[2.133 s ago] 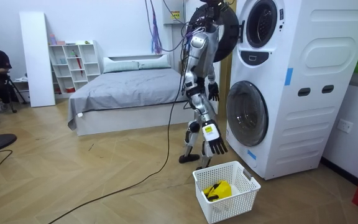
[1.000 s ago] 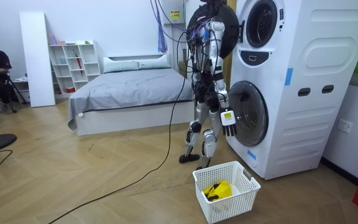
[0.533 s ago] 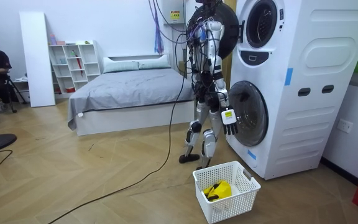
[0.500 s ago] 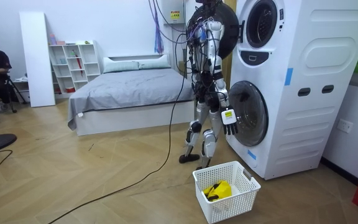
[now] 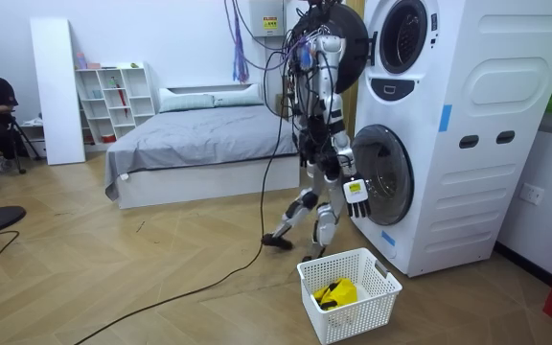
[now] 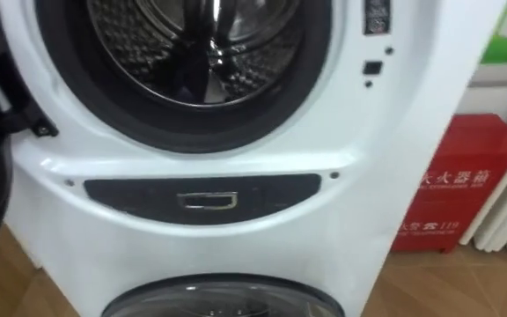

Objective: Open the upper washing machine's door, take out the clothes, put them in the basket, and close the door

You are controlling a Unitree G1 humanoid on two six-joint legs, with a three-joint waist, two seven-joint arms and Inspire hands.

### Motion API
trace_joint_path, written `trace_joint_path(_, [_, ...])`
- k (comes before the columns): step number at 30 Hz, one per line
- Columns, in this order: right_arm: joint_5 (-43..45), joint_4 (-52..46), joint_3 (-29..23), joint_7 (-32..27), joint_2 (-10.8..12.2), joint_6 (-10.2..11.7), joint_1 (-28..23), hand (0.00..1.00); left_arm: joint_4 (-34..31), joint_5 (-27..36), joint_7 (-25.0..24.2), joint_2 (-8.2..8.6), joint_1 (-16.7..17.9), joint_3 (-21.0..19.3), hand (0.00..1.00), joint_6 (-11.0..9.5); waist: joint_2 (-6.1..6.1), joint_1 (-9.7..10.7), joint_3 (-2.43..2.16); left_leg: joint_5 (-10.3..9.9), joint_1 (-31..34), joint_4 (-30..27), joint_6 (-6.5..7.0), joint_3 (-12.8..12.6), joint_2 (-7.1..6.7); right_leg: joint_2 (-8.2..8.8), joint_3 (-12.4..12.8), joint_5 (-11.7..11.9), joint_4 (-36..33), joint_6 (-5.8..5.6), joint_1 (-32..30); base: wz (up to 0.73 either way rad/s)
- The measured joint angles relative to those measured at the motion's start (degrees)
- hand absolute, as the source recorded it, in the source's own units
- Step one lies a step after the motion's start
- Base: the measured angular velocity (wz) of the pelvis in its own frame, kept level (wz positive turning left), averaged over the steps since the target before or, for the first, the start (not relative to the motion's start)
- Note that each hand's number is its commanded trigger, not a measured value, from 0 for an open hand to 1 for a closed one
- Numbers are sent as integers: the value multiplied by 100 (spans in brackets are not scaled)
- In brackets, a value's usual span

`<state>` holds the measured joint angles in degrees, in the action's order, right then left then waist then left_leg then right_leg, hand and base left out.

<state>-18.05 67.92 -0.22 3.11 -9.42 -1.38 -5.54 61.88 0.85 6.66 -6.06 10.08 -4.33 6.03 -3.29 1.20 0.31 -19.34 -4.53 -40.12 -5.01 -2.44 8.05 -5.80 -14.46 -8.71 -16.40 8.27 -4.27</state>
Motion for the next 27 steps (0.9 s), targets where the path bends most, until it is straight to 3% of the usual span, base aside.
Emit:
trace_joint_path(1, [-58,2,-116,5,12,48,-4,0,-1,-57,2,6,-135,6,0,-42,-66,74,43,-53,-294,541,-51,118,11,-8,-80,17,-106,8,-154,37])
trace_joint_path(2, [-80,0,-136,1,17,80,13,0,1,-57,4,9,-219,15,0,-71,-73,74,55,-63,-441,866,-66,133,20,-7,-117,25,-136,12,-261,26])
trace_joint_path(3, [-112,-2,-202,-3,34,136,32,0,7,-58,5,14,-355,45,0,-157,-106,75,48,-166,-659,1487,-113,143,27,-7,-165,100,-168,10,-430,7])
trace_joint_path(4, [-111,-41,-249,-3,58,141,36,0,9,-64,5,22,-446,87,0,-242,-107,49,45,-249,-817,2023,-59,140,19,-6,-165,221,-161,4,-577,0])
trace_joint_path(5, [-110,-53,-281,-4,70,144,39,0,19,-87,5,24,-473,115,0,-272,-109,28,43,-285,-853,2210,-41,140,13,-1,-169,290,-159,0,-646,-14])
trace_joint_path(6, [-112,-65,-302,-23,94,137,64,0,35,-167,-1,23,-511,144,0,-290,-95,3,47,-339,-904,2530,39,131,-34,29,-142,445,-161,-18,-780,-18])
trace_joint_path(8, [-70,-79,-319,-49,114,128,100,0,75,-168,-54,23,-528,163,0,-295,-17,48,46,-300,-815,2804,362,67,-277,127,-54,780,-92,-91,-940,-25])
trace_joint_path(9, [-27,-73,-322,-53,122,116,101,0,125,-160,-87,18,-539,164,0,-295,95,36,3,-204,-670,2799,568,-85,-460,199,129,1153,185,-143,-979,-36])
trace_joint_path(10, [-14,-75,-316,-50,120,106,107,0,133,-153,-89,18,-522,170,0,-295,121,18,-2,-155,-601,2790,640,-166,-490,219,236,1357,351,-206,-968,-58])
trace_joint_path(11, [-154,-119,-307,-55,115,66,162,0,178,-136,-88,13,-425,231,0,-311,107,-30,2,-76,-463,2715,745,-402,-587,291,360,1695,549,-525,-964,-25])
trace_joint_path(12, [-291,-134,-322,-67,109,3,98,0,313,-143,-81,24,-404,248,0,-319,108,102,8,-29,-371,2564,761,-727,-574,531,254,1294,-57,-641,-977,0])
trace_joint_path(13, [-360,-133,-364,-74,109,-38,47,0,340,-141,-82,24,-394,255,0,-319,116,149,7,16,-363,2554,770,-801,-582,677,236,937,-555,-677,-969,43])
trace_joint_path(14, [-535,-136,-458,-77,86,-118,29,0,341,-143,-83,30,-358,280,0,-325,156,161,31,125,-345,2577,789,-870,-594,912,289,435,-1499,-788,-929,44])
trace_joint_path(15, [-580,-150,-426,-99,31,-121,36,0,340,-136,-85,22,-352,273,0,-337,149,144,19,240,-306,2630,798,-961,-590,1126,420,122,-2142,-904,-757,29])
trace_joint_path(16, [-557,-151,-338,-101,9,-120,59,0,339,-138,-80,-3,-347,258,0,-379,162,86,23,360,-272,2718,831,-1068,-600,1286,559,-122,-2365,-987,-445,6])
trace_joint_path(17, [-531,-142,-313,-92,10,-119,74,0,339,-142,-76,-11,-330,231,0,-388,170,42,25,446,-266,2777,803,-1112,-610,1334,628,-205,-2342,-1020,-275,-21])
trace_joint_path(19, [-412,-106,-204,36,93,-119,99,0,324,-144,-68,-82,-237,72,0,-391,352,-9,-29,631,-73,2843,752,-1205,-692,1540,734,-365,-1602,-1175,635,-29])
trace_joint_path(20, [-373,-104,-156,75,108,-121,106,0,309,-139,-68,-108,-241,30,0,-394,396,-24,-34,661,13,2824,725,-1234,-702,1542,729,-431,-1285,-1235,791,-27])
trace_joint_path(21, [-278,-103,-88,140,105,-120,136,0,290,-137,-67,-134,-258,-16,0,-402,458,-70,-49,725,140,2782,672,-1247,-688,1446,695,-462,-557,-1263,980,-45])
trace_joint_path(23, [-221,-93,42,181,99,-117,142,0,274,-93,-66,-135,-308,-130,0,-455,510,-246,-46,827,222,2764,596,-1489,-684,1380,642,-439,251,-1263,1160,-68])
trace_joint_path(24, [-140,-76,141,224,102,-117,152,0,274,-108,-66,-121,-302,-216,0,-495,534,-336,-47,854,273,2735,552,-1486,-665,1334,620,-434,492,-1249,1168,-60])
trace_joint_path(25, [-58,-62,150,297,104,-117,153,0,290,-107,-65,-81,-285,-294,0,-522,521,-331,-47,893,327,2722,508,-1432,-607,1254,606,-379,596,-1141,1182,-39])
trace_joint_path(27, [12,-44,144,352,107,-117,147,0,288,-116,-65,-60,-277,-342,0,-594,514,-290,-45,949,390,2707,449,-1388,-528,1182,542,-371,607,-1066,1141,5])
